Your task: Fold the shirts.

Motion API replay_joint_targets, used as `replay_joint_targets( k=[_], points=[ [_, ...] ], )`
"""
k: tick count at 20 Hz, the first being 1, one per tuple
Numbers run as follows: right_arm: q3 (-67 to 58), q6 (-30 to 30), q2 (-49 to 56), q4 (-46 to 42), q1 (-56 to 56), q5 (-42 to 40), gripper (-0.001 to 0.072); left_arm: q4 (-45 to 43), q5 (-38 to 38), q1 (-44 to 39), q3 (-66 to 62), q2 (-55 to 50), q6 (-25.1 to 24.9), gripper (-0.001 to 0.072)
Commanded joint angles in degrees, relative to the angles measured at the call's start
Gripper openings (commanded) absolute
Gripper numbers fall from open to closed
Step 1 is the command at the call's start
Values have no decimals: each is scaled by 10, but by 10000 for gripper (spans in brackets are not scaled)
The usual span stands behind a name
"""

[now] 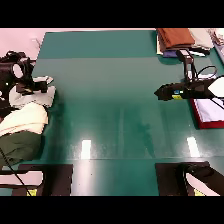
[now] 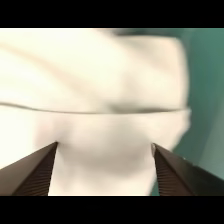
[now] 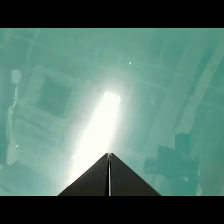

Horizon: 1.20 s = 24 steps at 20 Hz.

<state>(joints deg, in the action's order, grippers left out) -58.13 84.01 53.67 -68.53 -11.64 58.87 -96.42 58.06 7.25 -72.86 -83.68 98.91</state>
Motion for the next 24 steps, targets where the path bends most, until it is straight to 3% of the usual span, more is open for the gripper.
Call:
replay_joint_targets(
  k=[1,2,3,4,9,14,19,24],
  points=[
    [0,0,0,0,0,-16,25,-7,-7,16,20,-9,1,517],
    [0,0,0,0,0,-19,25,-7,-5,16,16,-7,0,268],
    [-1,0,0,1,0,-19,25,-7,-5,16,10,0,0,71],
    [-1,0,-1,0,0,-19,25,-6,-5,16,2,11,-8,27],
    [-5,8,-55,0,1,-63,25,32,-18,-2,-105,150,-62,25],
    [-118,21,-67,-1,21,-62,25,39,-14,-144,-232,283,-80,24],
    [-232,20,-25,-1,43,-2,25,39,14,-353,-266,276,-79,24],
    [-301,20,2,0,43,40,25,42,66,-523,-266,146,-83,27]
  ],
)
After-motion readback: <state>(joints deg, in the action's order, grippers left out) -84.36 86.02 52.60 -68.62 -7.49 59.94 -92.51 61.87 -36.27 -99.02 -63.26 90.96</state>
